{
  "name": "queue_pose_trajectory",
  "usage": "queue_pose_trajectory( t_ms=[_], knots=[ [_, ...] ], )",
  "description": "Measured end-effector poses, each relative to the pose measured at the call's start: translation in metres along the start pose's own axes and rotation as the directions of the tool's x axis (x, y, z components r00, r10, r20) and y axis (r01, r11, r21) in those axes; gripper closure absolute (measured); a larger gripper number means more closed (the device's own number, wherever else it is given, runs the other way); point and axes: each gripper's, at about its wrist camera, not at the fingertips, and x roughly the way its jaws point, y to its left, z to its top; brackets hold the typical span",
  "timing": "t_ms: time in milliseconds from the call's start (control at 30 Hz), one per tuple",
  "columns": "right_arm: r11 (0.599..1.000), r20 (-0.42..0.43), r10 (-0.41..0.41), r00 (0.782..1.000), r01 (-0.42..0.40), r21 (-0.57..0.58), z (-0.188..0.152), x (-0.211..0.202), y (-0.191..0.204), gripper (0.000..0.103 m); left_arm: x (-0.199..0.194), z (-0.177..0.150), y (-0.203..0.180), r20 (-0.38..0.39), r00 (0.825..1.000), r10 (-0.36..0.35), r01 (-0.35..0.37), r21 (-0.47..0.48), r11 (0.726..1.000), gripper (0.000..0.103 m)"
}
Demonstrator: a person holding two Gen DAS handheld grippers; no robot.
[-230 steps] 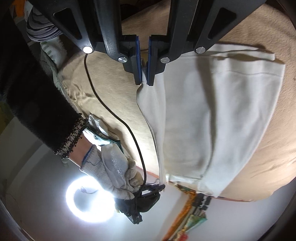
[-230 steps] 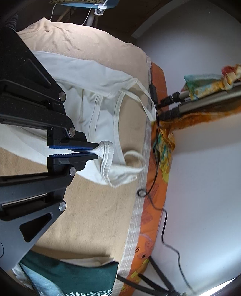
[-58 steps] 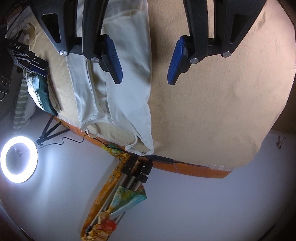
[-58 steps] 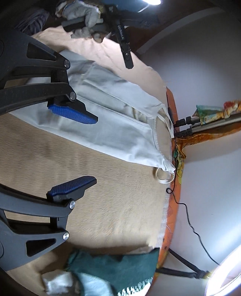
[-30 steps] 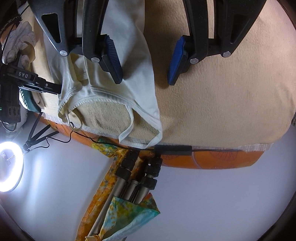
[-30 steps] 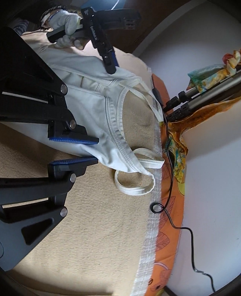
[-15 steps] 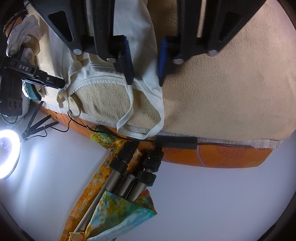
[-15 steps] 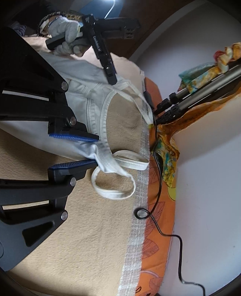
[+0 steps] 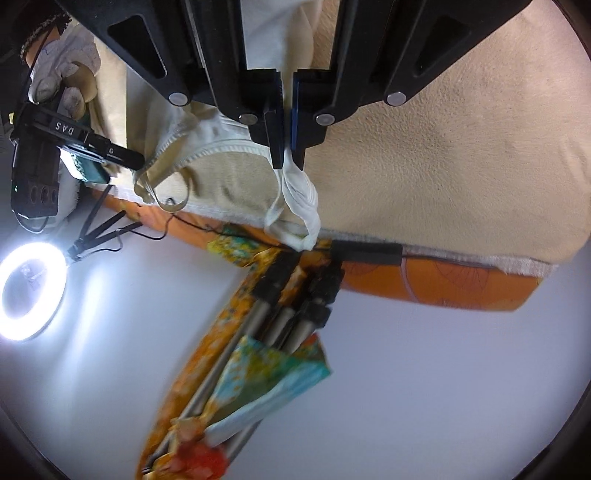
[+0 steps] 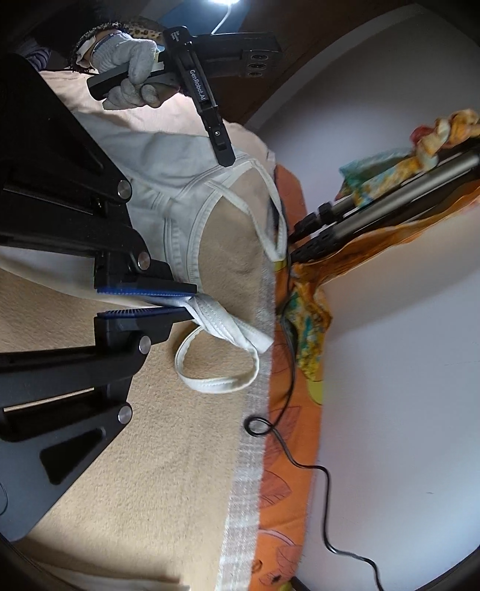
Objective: Fold small clothes
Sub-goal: 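Lift the strap end with the right gripper and fold it toward the hem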
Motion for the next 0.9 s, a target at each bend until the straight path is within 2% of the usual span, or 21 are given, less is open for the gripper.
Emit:
queue_pose_trajectory(
  t_ms=[233, 533, 733, 900],
  knots=[
    [0.999, 0.048, 0.002, 0.999, 0.0, -0.036, -0.001, -0.038, 0.025, 0.097, -0.038, -0.004, -0.017, 0.044, 0.999, -0.016, 0.015, 0.021, 1.0, 0.103],
    [0.997, 0.088, -0.003, 0.996, 0.01, -0.077, -0.018, -0.095, 0.059, 0.097, -0.094, -0.019, -0.043, 0.084, 0.996, -0.032, 0.028, 0.054, 0.998, 0.103],
    [0.996, 0.099, 0.009, 0.995, 0.0, -0.087, -0.047, -0.131, 0.084, 0.098, -0.132, -0.046, -0.053, 0.096, 0.995, -0.036, 0.029, 0.071, 0.997, 0.103],
    [0.995, 0.088, 0.023, 0.996, -0.014, -0.101, -0.089, -0.152, 0.109, 0.098, -0.156, -0.084, -0.058, 0.074, 0.997, -0.032, 0.026, 0.078, 0.997, 0.103]
  ],
)
